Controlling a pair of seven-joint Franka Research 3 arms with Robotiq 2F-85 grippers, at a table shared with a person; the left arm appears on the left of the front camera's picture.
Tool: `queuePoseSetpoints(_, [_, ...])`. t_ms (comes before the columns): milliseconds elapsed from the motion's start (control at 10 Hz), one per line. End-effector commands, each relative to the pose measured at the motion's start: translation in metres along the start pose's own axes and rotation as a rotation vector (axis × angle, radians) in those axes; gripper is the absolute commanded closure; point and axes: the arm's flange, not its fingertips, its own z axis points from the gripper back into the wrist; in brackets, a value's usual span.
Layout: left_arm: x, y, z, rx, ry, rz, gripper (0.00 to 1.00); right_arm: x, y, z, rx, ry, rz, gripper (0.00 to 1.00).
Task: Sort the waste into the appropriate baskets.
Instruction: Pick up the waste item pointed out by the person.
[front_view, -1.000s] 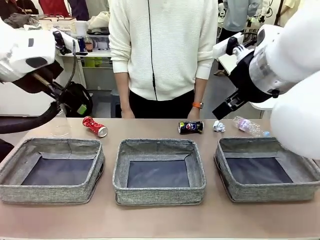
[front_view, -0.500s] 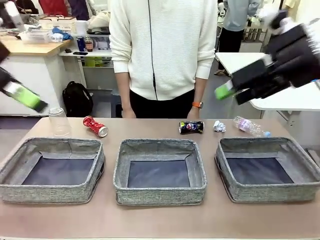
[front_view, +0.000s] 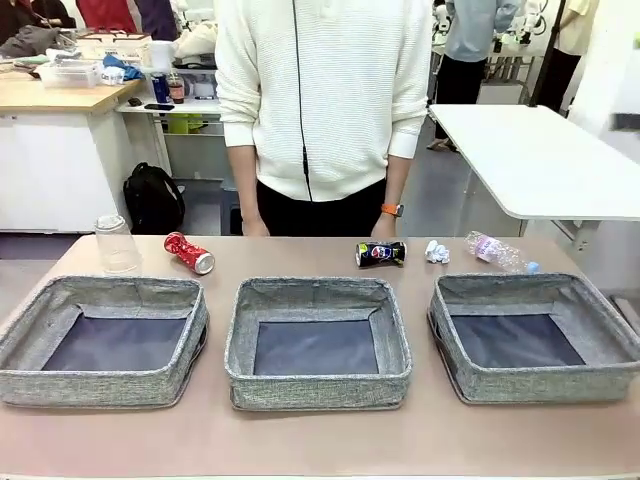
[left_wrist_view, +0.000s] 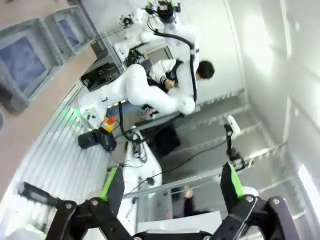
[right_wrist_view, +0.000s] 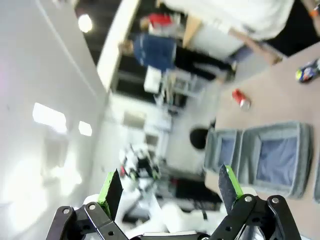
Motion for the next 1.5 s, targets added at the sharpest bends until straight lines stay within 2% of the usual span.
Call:
queuePoseSetpoints(0, [0.011, -0.015, -0.02, 0.002, 0.054, -0.115, 0.0, -0.077, -0.095, -0.018, -0.161, -0.145, 0.005, 0.0])
queuePoseSetpoints(100, [0.011, -0.015, -0.02, 0.002, 0.054, -0.115, 0.0, 0.0, 0.0, 0.0, 0.0, 0.0, 0.0, 0.0])
queuePoseSetpoints(1400, [0.011, -0.015, -0.02, 0.002, 0.054, -0.115, 0.0, 0.0, 0.0, 0.0, 0.0, 0.0, 0.0, 0.0])
